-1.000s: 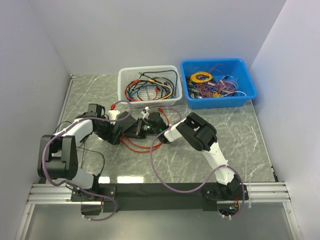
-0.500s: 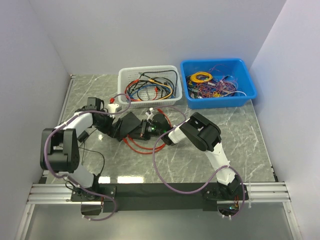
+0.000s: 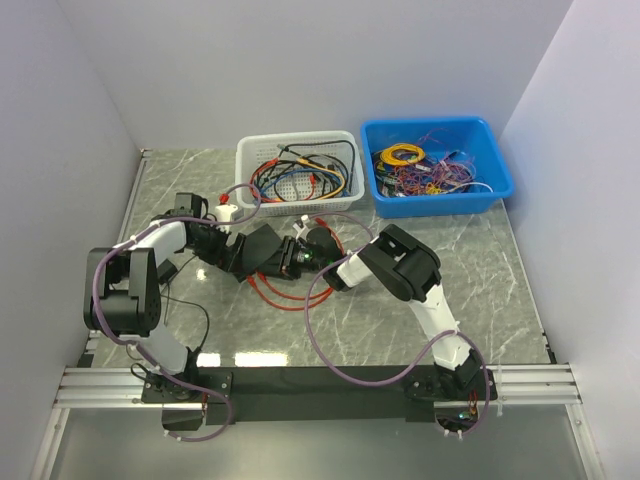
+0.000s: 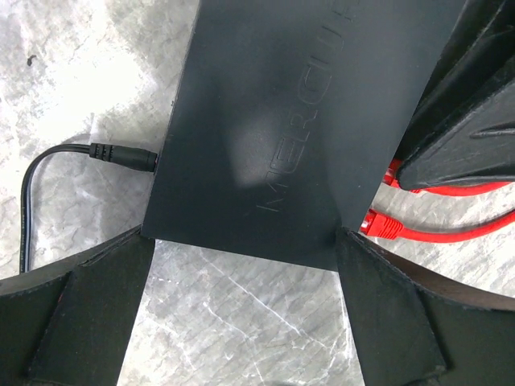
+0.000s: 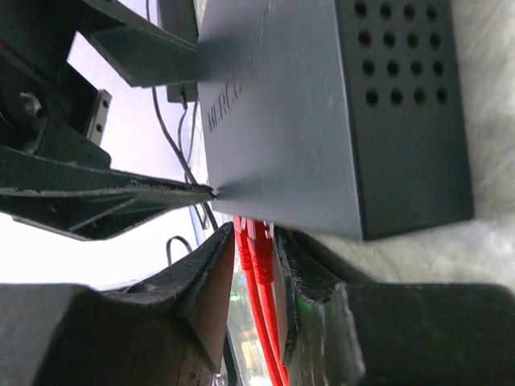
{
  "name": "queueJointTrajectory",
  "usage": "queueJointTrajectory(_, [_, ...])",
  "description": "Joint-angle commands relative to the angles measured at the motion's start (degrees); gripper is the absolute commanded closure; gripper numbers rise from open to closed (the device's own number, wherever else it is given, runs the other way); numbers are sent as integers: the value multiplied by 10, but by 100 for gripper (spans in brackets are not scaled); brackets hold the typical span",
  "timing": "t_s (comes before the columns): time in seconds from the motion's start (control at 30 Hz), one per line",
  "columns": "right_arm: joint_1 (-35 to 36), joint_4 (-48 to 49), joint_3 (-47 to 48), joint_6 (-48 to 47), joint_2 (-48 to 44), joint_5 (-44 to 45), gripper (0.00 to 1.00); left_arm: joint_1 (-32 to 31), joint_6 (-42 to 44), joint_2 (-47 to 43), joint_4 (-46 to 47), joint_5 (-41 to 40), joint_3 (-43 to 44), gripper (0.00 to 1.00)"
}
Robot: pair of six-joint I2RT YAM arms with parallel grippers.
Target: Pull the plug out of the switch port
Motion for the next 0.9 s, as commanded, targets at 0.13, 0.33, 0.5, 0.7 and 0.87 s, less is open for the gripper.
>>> queueJointTrajectory(0.13, [0, -18, 30, -5, 47, 35, 65, -7, 17, 27, 0, 17, -14, 2])
queueJointTrajectory(0.33, [6, -39, 43, -15, 51, 30, 67, -7, 16, 28, 3, 12, -15, 2])
queueJointTrajectory(0.5, [6, -30, 24, -41, 46, -4, 65, -7, 13, 20, 10, 0, -15, 2])
queueJointTrajectory(0.7, [6, -31, 7, -66, 47, -23, 71, -7, 8, 19, 10, -11, -11, 2])
queueJointTrajectory(0.87, [4, -40, 15, -74, 43, -10, 83, -7, 7, 17, 12, -16, -13, 2])
